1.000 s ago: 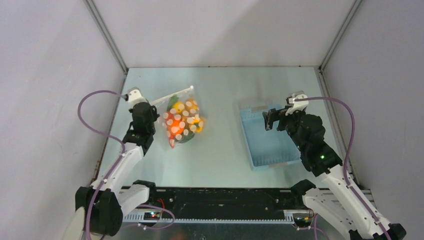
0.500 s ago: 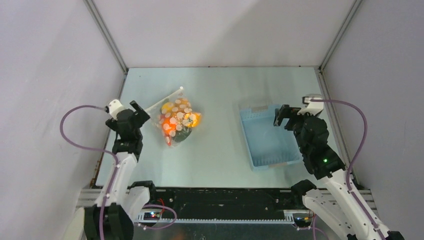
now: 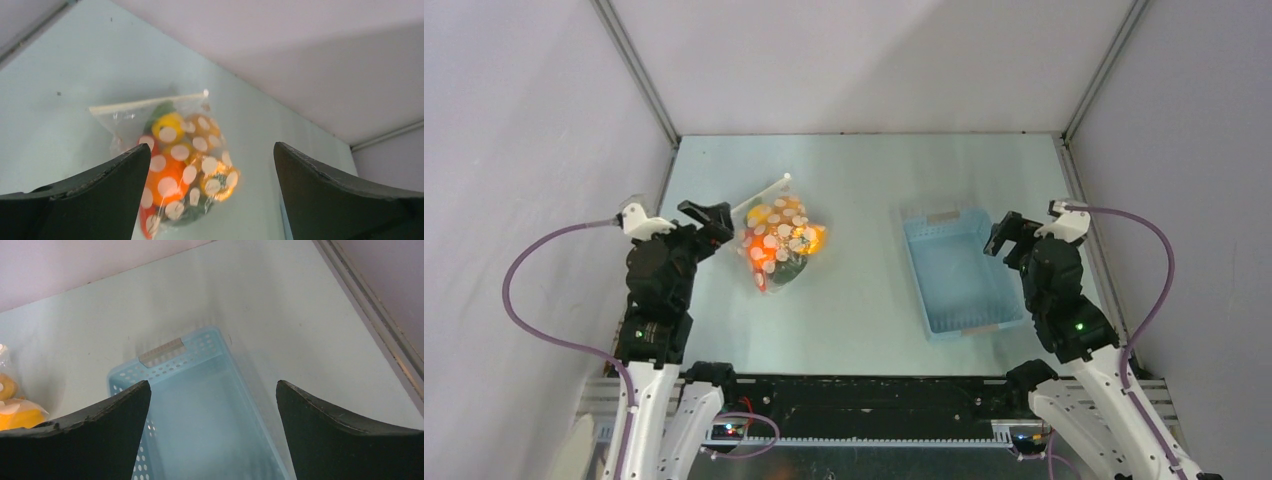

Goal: Place the food in the zip-top bag and seal the zipper
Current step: Reset both arms

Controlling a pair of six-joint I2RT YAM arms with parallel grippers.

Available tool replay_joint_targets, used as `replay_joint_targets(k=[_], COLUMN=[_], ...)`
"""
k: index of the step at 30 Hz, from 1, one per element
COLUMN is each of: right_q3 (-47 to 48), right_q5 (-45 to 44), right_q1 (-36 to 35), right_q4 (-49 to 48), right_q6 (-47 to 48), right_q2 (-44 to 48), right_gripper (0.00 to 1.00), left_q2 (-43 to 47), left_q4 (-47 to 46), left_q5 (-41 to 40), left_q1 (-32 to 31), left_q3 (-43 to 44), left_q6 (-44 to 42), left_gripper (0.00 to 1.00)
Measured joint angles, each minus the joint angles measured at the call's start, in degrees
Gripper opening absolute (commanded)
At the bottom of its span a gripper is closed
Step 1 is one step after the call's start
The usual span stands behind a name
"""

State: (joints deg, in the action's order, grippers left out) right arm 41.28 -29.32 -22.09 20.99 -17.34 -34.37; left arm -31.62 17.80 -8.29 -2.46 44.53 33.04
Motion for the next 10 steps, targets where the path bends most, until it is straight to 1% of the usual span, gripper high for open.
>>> replay_joint_targets(k=[3, 10], right_q3=[0.00, -0.02], right_q5=[0.24, 0.17], right_q1=[0.00, 0.00], right_q4=[0.94, 1.92], right_q6=[0.02, 0.26], right_q2=[0.28, 1.81], right_gripper=[0.99, 0.99], left_q2=[-0.13, -0.13], left_q4=[3.41, 7.28], left_q5=[-0.81, -3.76], left_q1=[-2.01, -2.29], left_q3=[0.04, 0.04], left_q6=[0.00, 0.02], left_gripper=[1.00, 1.00])
